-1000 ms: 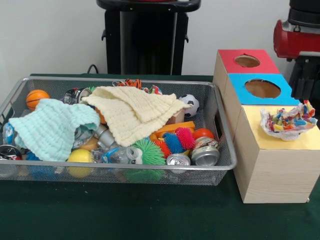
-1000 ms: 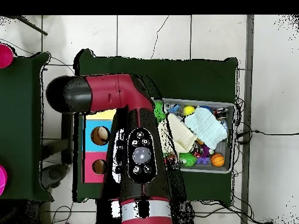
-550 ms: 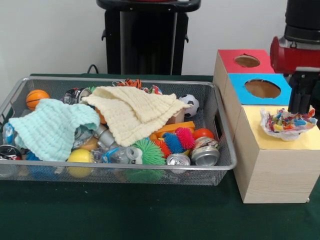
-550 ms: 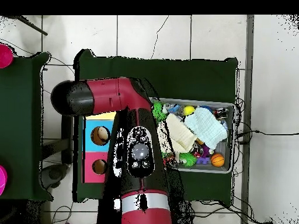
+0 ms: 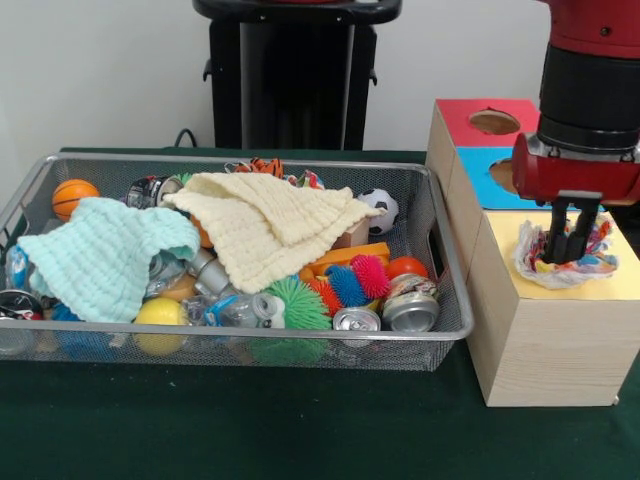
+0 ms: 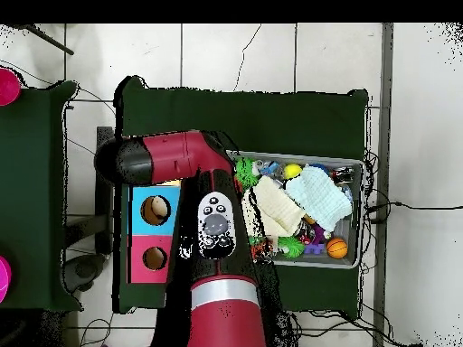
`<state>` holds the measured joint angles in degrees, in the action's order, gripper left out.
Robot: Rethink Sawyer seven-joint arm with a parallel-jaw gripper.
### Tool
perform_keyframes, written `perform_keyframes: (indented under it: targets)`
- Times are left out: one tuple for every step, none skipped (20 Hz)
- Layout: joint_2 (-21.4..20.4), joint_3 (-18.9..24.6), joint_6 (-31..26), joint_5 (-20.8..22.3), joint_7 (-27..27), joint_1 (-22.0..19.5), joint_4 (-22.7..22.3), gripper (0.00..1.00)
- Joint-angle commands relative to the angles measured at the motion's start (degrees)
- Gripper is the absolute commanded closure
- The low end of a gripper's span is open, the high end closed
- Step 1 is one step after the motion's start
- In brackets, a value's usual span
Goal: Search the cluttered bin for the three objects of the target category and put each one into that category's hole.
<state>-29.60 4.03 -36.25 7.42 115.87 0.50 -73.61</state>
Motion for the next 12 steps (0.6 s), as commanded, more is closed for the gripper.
perform_keyframes:
  targets:
    - [1.7, 3.0, 0.7, 2.0, 1.7, 0.5, -10.5, 1.00]
    - [1.4, 2.8, 0.7, 1.8, 2.3, 0.8, -10.9, 1.00]
    - [1.3, 2.5, 0.8, 1.7, 3.2, 1.4, -11.3, 1.00]
    - [1.3, 2.2, 0.7, 1.8, 3.5, 1.7, -11.3, 1.00]
    - [1.3, 2.0, 0.6, 1.7, 4.0, 2.1, -11.3, 1.00]
    - [1.5, 2.0, 0.4, 1.7, 4.1, 2.3, -11.2, 1.00]
    - [1.6, 1.9, 0.2, 1.6, 4.2, 2.5, -11.0, 1.00]
    - [1.8, 2.0, 0.2, 1.5, 4.3, 2.6, -10.9, 1.00]
    - [2.4, 1.9, 0.1, 1.6, 4.3, 2.7, -10.4, 1.00]
    - [2.7, 1.8, 0.3, 1.6, 4.4, 2.9, -10.2, 1.00]
    - [3.5, 1.5, 0.6, 1.8, 4.7, 3.2, -9.6, 1.00]
    - [4.3, 1.1, 1.0, 2.1, 5.1, 3.6, -9.0, 1.00]
